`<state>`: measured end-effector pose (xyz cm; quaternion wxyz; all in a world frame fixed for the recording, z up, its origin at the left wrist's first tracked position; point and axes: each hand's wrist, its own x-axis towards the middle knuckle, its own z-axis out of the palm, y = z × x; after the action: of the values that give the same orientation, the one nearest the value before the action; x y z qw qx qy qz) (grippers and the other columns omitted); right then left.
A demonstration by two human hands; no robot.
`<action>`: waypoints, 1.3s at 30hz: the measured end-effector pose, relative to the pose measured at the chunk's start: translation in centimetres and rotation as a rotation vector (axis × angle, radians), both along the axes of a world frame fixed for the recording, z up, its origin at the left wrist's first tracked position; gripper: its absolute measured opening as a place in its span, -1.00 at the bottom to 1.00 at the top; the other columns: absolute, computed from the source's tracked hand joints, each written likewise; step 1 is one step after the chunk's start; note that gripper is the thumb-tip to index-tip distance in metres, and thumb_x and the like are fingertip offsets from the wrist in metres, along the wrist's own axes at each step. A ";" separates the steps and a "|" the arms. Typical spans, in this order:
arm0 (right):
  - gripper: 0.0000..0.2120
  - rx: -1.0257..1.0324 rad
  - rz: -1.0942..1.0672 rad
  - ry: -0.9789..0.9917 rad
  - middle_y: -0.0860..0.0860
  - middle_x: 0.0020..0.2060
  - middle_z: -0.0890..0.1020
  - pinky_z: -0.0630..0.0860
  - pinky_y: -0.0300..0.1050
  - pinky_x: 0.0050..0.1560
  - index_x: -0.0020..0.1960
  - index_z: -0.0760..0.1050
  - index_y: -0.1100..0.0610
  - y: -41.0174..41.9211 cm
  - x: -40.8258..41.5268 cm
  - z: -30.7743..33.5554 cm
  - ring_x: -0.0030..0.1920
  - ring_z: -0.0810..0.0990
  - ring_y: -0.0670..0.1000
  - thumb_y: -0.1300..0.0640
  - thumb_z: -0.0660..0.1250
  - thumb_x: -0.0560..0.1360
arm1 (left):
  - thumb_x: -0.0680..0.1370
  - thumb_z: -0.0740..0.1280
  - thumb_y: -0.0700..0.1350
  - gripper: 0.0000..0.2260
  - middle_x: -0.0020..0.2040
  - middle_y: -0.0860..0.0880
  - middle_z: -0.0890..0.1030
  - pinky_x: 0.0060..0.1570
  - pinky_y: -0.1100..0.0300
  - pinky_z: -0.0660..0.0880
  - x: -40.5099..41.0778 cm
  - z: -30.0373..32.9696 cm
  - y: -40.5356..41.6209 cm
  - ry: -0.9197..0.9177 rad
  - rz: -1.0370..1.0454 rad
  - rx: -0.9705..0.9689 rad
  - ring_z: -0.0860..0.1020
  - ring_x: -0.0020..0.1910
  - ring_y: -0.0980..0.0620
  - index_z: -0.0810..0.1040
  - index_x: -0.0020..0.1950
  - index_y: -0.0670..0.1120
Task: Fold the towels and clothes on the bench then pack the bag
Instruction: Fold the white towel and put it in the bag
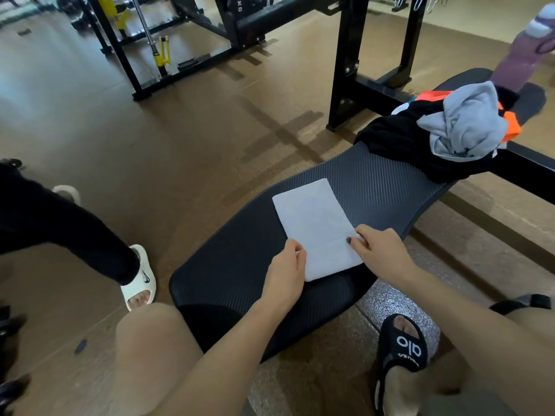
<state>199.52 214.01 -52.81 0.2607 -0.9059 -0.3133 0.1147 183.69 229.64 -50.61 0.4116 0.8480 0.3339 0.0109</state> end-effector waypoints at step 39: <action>-0.76 -0.128 0.648 -0.620 0.04 -0.01 0.52 0.39 0.06 0.27 0.04 0.51 0.13 -0.4 -1.9 1.0 0.04 0.48 0.10 0.03 0.18 0.50 | 0.57 0.35 0.07 -0.56 0.50 -0.05 0.27 -0.28 0.15 0.44 0.6 -1.1 0.6 0.244 -0.525 0.659 0.57 -0.15 -0.06 0.32 0.33 -0.08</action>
<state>197.58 213.65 -51.82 0.0484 -0.7669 -0.6364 -0.0673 184.28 230.22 -51.75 0.0655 0.9852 0.1317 -0.0883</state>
